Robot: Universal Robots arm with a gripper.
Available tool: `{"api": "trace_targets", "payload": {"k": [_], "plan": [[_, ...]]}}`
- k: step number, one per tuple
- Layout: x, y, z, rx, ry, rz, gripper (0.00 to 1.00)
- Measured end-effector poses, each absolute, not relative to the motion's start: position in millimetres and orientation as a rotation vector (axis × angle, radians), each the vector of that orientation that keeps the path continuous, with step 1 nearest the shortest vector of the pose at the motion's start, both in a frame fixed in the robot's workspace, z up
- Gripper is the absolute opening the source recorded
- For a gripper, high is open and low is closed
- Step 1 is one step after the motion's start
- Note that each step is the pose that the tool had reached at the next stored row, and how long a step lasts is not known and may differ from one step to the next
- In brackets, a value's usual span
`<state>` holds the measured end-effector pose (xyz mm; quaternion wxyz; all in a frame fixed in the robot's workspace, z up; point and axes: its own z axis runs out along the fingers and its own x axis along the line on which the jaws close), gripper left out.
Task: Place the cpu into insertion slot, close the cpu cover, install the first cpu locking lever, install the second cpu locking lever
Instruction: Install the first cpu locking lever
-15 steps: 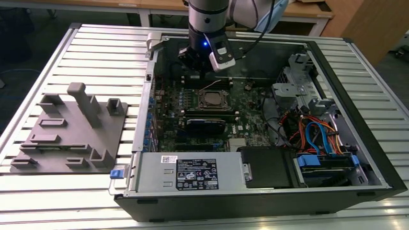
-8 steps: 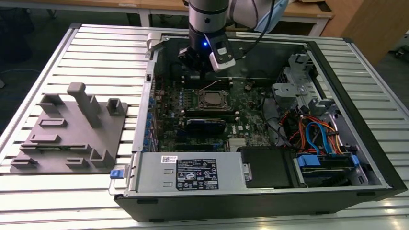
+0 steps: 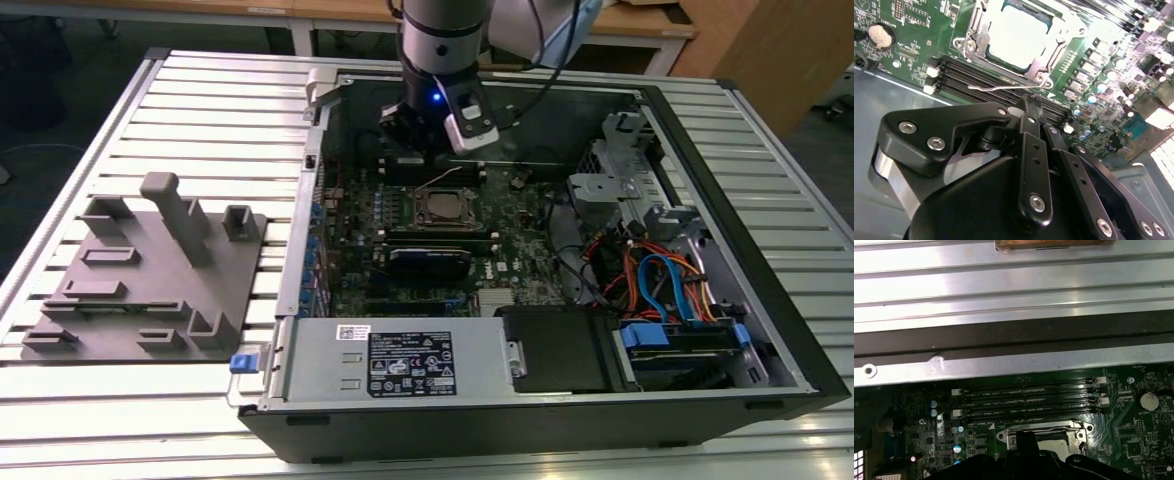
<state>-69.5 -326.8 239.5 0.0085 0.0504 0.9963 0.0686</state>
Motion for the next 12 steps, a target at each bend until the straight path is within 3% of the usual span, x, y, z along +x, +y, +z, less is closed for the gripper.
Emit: {"api": "trace_targets", "payload": {"k": [12], "plan": [[-66.8, -326.4, 236.7, 0.134, 3.116, 0.215, 0.11]]}}
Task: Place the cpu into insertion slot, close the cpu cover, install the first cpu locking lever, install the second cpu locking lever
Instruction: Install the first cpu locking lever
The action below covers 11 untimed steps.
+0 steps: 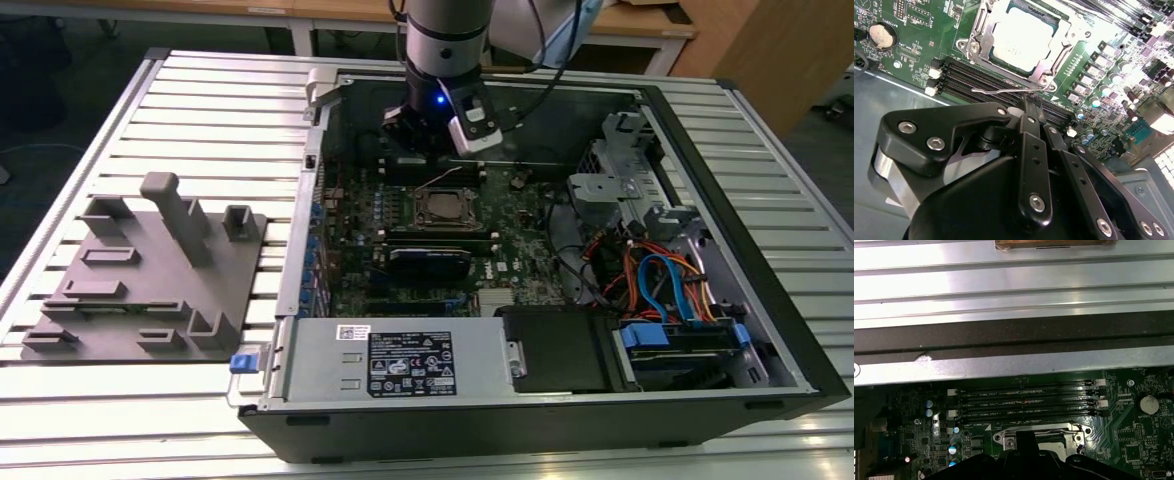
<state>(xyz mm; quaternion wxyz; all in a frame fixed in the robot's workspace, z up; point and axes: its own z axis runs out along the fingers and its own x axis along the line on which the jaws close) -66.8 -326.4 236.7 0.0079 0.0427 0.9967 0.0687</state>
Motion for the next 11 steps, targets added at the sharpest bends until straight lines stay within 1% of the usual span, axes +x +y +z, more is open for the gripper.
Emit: {"api": "trace_targets", "payload": {"k": [11], "plan": [[-66.8, -326.4, 236.7, 0.123, 3.117, 0.215, 0.11]]}}
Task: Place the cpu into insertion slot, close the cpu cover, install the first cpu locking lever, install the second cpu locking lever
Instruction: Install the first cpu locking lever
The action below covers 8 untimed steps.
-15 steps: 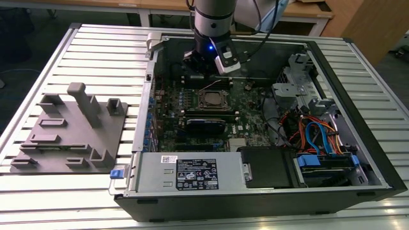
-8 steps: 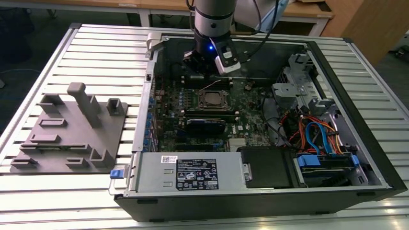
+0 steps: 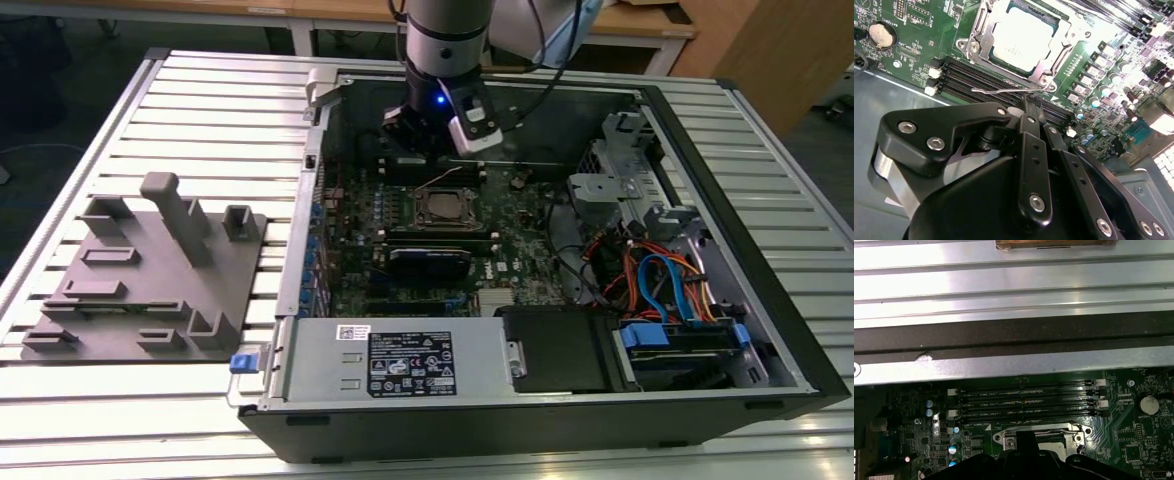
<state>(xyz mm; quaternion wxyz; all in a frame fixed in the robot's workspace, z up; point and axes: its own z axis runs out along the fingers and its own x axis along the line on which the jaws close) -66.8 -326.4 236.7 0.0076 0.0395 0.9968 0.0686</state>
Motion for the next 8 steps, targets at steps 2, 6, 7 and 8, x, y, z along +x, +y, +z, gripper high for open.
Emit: {"api": "trace_targets", "payload": {"k": [2, 6, 7, 8], "plan": [[-66.7, -326.4, 236.7, 0.106, 3.118, 0.215, 0.11], [-66.1, -326.4, 236.6, 0.103, 3.118, 0.215, 0.11], [-66.0, -326.4, 236.6, 0.103, 3.118, 0.215, 0.11], [-65.7, -326.4, 236.6, 0.103, 3.118, 0.215, 0.11]]}}
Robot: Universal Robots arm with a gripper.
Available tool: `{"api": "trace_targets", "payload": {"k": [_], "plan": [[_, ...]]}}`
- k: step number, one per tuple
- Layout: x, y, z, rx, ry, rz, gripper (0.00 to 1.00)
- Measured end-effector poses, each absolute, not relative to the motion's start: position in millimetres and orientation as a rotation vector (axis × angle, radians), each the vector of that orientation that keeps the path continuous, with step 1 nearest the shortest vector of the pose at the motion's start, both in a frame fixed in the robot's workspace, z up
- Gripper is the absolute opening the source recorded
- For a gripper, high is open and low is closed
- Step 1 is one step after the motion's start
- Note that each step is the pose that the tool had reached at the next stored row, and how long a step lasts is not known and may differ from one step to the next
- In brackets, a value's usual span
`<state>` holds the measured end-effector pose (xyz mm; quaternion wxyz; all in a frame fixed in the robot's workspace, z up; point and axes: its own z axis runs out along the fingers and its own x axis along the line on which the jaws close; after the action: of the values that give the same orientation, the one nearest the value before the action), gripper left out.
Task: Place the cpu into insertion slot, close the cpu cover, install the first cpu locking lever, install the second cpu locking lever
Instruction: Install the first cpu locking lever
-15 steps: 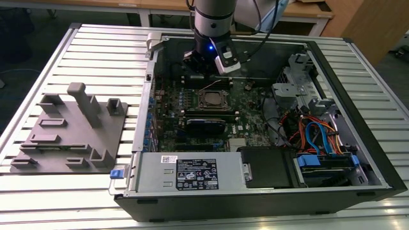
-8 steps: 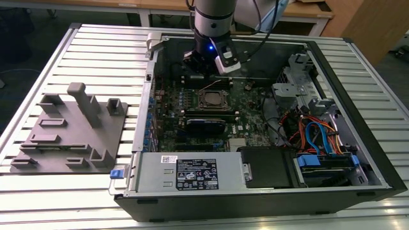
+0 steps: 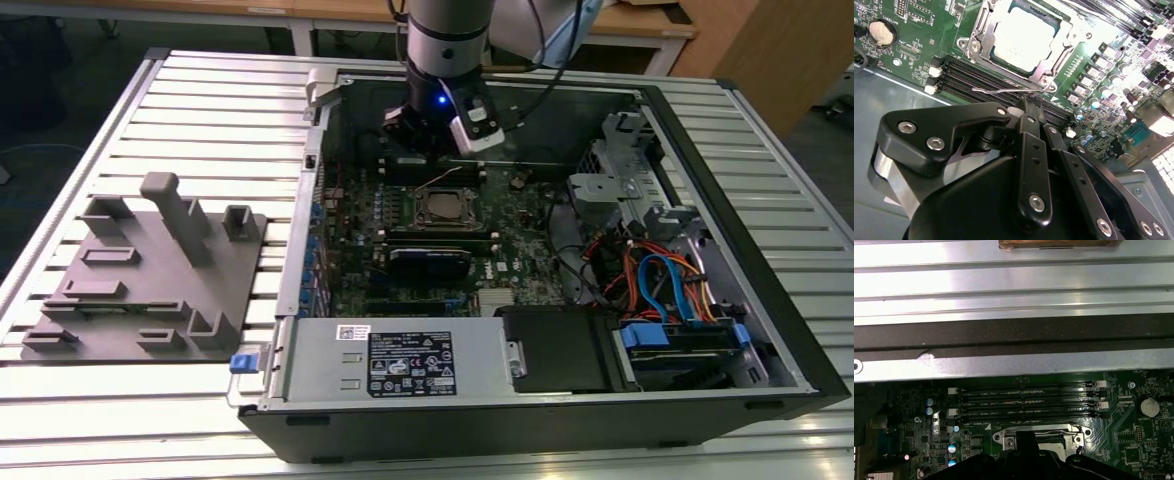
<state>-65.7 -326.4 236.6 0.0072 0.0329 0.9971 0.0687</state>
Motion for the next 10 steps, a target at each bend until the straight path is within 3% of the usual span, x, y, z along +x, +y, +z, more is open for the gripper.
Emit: {"api": "trace_targets", "payload": {"k": [10], "plan": [[-63.8, -326.3, 235.6, 0.103, 3.118, 0.215, 0.11]]}}
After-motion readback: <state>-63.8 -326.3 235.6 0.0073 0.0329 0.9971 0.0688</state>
